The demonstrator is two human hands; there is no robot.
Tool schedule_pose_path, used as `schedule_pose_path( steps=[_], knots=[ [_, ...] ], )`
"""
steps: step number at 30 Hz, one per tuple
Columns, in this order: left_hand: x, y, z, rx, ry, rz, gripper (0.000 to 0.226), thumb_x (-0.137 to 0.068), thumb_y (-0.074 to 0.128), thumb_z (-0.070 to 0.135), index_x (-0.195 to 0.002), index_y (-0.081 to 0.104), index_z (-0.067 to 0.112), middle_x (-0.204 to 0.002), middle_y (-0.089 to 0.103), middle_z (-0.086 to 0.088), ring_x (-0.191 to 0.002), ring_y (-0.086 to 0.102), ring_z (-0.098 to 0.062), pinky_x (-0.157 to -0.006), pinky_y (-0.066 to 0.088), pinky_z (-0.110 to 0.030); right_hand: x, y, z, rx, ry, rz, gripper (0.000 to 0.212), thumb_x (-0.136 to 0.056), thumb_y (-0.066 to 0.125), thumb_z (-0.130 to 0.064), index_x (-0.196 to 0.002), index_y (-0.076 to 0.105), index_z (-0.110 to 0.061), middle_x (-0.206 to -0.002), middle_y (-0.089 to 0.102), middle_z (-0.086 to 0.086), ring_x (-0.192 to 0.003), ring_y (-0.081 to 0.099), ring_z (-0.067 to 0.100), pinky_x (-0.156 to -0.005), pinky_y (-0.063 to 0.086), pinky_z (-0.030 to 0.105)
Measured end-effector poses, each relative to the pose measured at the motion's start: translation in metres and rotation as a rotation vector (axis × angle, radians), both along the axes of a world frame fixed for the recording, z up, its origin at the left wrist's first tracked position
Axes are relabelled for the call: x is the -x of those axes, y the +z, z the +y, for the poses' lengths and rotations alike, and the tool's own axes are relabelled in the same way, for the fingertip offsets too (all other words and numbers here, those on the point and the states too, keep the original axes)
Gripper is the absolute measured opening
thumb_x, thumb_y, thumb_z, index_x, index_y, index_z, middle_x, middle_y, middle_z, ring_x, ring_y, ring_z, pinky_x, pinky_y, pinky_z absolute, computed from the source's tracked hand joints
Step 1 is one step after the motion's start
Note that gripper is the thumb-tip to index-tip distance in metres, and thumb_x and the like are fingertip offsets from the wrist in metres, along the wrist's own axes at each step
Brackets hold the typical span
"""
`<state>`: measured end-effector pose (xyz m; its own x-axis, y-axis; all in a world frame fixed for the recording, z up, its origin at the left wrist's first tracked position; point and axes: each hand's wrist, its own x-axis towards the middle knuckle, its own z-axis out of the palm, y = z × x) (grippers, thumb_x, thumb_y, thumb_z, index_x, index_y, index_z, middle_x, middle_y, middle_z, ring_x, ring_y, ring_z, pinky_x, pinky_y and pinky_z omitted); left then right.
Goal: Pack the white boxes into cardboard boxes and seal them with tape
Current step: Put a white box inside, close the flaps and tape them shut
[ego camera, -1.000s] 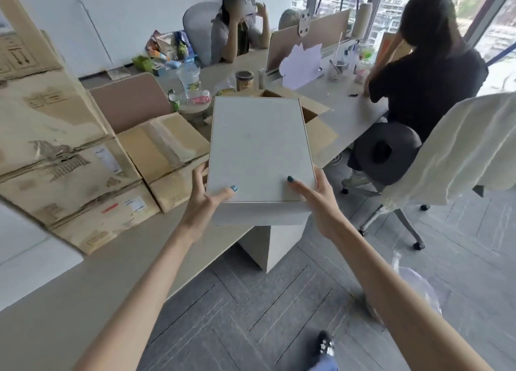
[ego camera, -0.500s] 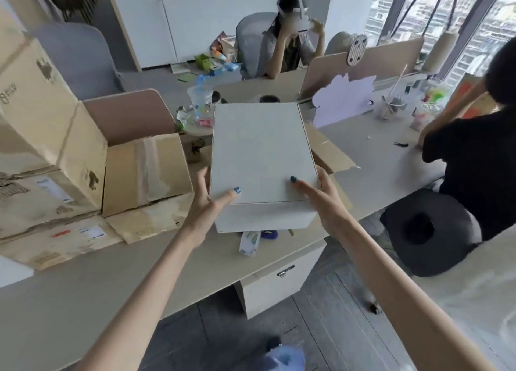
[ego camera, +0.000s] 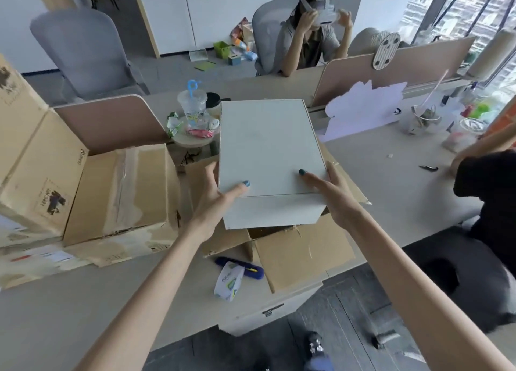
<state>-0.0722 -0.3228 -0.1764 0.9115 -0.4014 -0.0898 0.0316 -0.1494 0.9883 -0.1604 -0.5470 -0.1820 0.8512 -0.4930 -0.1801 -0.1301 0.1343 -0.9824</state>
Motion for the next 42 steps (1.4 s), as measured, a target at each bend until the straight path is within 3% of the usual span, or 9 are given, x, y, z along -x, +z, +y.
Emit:
schedule_pose_path(
  steps=[6,12,17,23,28,32,37,39,42],
  knots=[
    [-0.011,-0.007,-0.037,-0.033,0.06,0.073,0.067,-0.09,0.07,0.015,-0.14,0.028,0.027,-0.117,0.059,0.011,-0.089,0.062,0.011,-0.068,0.046,-0.008,-0.026,-0.005,-0.045,-0.035,0.111,0.016,0.044,-0.088,0.072,-0.018,-0.128,0.055,-0.012,-0.12,0.069,0.004,-0.109,0.067,0.022,-0.093,0.055,0.039],
    [-0.001,-0.013,-0.061,-0.034,0.16,0.114,0.067,-0.089,0.07,0.012,-0.139,0.028,0.026,-0.126,0.056,0.004,-0.1,0.06,0.004,-0.076,0.048,-0.013,-0.036,-0.012,-0.073,-0.042,0.214,0.072,0.042,-0.089,0.071,-0.019,-0.125,0.052,-0.011,-0.12,0.068,0.003,-0.11,0.065,0.02,-0.094,0.053,0.035],
    [0.024,-0.012,-0.073,-0.024,0.235,0.082,0.061,-0.089,0.069,0.004,-0.136,0.033,0.018,-0.122,0.053,0.006,-0.089,0.061,0.013,-0.071,0.049,-0.007,-0.025,-0.015,-0.088,-0.043,0.245,0.082,0.038,-0.089,0.071,-0.019,-0.122,0.054,-0.011,-0.114,0.07,0.0,-0.094,0.069,0.011,-0.069,0.055,0.021],
    [0.04,-0.016,-0.08,-0.025,0.299,0.145,0.062,-0.089,0.07,0.009,-0.137,0.033,0.02,-0.122,0.057,0.007,-0.091,0.062,0.01,-0.072,0.05,-0.013,-0.027,-0.02,-0.095,-0.061,0.313,0.114,0.042,-0.087,0.073,-0.022,-0.124,0.055,-0.015,-0.116,0.07,-0.001,-0.1,0.069,0.014,-0.073,0.055,0.023],
    [0.025,-0.016,-0.082,-0.038,0.303,0.191,0.062,-0.091,0.068,0.015,-0.138,0.029,0.024,-0.119,0.057,0.008,-0.101,0.06,-0.003,-0.073,0.046,-0.025,-0.051,-0.024,-0.098,-0.071,0.34,0.128,0.044,-0.087,0.073,-0.019,-0.125,0.054,-0.007,-0.116,0.069,0.007,-0.096,0.069,0.019,-0.069,0.056,0.025],
    [0.013,-0.024,-0.085,-0.085,0.28,0.214,0.061,-0.091,0.068,0.018,-0.136,0.028,0.025,-0.121,0.056,0.006,-0.108,0.059,-0.008,-0.077,0.048,-0.029,-0.061,-0.04,-0.104,-0.069,0.346,0.132,0.045,-0.087,0.073,-0.02,-0.126,0.053,-0.008,-0.117,0.068,0.006,-0.099,0.068,0.019,-0.075,0.055,0.027],
    [0.011,-0.052,-0.085,-0.176,0.281,0.236,0.062,-0.087,0.072,0.013,-0.133,0.032,0.019,-0.12,0.056,0.007,-0.109,0.058,-0.006,-0.081,0.046,-0.022,-0.054,-0.075,-0.103,-0.008,0.381,0.175,0.048,-0.086,0.075,-0.024,-0.126,0.051,-0.011,-0.121,0.066,0.003,-0.109,0.065,0.018,-0.088,0.054,0.03],
    [0.011,-0.063,-0.083,-0.206,0.277,0.248,0.064,-0.085,0.074,0.011,-0.133,0.034,0.017,-0.121,0.055,0.007,-0.115,0.056,-0.009,-0.087,0.047,-0.022,-0.052,-0.083,-0.1,0.078,0.405,0.211,0.058,-0.081,0.078,-0.037,-0.125,0.05,-0.013,-0.121,0.066,0.002,-0.11,0.064,0.019,-0.092,0.053,0.034],
    [0.011,-0.072,-0.086,-0.297,0.27,0.183,0.069,-0.079,0.079,0.014,-0.133,0.036,0.019,-0.131,0.051,0.0,-0.121,0.053,-0.015,-0.097,0.046,-0.029,-0.055,-0.084,-0.1,0.336,0.447,0.295,0.06,-0.081,0.076,-0.039,-0.123,0.045,-0.008,-0.117,0.06,0.003,-0.104,0.058,0.02,-0.078,0.047,0.027]
  ],
)
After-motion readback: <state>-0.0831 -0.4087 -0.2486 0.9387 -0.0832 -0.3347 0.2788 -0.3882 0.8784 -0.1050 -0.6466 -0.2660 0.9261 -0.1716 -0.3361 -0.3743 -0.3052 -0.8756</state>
